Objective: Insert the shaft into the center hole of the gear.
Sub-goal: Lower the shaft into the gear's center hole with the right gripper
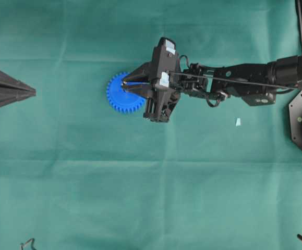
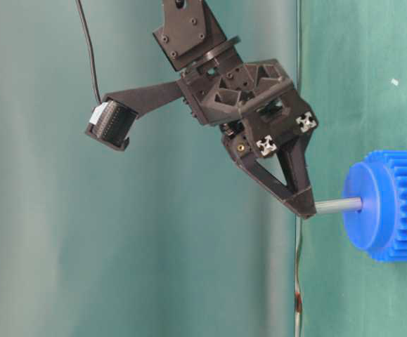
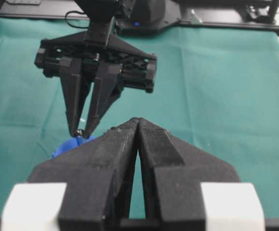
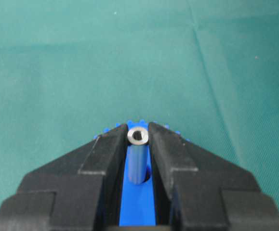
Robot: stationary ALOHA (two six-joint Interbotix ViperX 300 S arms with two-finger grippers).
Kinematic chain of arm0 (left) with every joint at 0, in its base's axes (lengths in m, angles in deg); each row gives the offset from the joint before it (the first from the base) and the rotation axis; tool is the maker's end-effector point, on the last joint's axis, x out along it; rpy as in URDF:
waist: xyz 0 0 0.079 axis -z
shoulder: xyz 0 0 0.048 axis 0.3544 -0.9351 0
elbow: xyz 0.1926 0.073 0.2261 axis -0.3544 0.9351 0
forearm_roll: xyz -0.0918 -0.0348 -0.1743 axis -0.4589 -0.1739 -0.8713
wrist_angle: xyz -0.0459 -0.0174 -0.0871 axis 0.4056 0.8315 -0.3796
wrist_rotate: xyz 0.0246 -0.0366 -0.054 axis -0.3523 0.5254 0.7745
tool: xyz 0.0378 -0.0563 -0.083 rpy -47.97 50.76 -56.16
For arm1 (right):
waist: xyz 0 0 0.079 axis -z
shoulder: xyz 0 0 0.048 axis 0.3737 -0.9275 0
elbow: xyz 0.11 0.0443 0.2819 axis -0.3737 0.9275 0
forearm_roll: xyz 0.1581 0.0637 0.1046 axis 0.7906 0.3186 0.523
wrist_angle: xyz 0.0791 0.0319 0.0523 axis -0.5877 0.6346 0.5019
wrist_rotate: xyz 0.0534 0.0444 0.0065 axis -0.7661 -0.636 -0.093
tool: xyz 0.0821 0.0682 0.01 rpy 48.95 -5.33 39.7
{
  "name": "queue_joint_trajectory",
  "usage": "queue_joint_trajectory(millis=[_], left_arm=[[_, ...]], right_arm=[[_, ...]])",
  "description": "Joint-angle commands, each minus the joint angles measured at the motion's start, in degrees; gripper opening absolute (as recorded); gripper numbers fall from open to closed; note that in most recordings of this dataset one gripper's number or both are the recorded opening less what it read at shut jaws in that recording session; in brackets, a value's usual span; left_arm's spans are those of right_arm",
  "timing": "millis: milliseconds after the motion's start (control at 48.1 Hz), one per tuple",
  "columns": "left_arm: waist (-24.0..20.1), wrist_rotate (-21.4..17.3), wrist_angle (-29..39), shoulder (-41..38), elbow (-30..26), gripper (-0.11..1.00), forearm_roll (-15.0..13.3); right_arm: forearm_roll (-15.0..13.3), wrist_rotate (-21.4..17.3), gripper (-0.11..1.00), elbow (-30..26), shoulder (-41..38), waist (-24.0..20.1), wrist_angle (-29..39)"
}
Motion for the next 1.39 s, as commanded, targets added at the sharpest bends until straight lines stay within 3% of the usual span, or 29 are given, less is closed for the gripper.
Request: queue_joint_trajectory(millis=[0,520,1372], left_arm=[[0.1,0.1,-0.1,-0.4,-1.2,0.00,0.1],[0.1,0.2,-0.1,-0.4,-1.2,0.00,0.2],[0.1,0.2,-0.1,-0.4,-1.2,0.00,0.2]], right_arm=[[0.1,0.1,0.17,-0.7,0.5,-0.1,-0.3],[-0.1,0.5,0.17,-0.6,3.7,-0.1,-0.5],[0.0,0.5,0.17,-0.1,0.4,0.1,-3.3]])
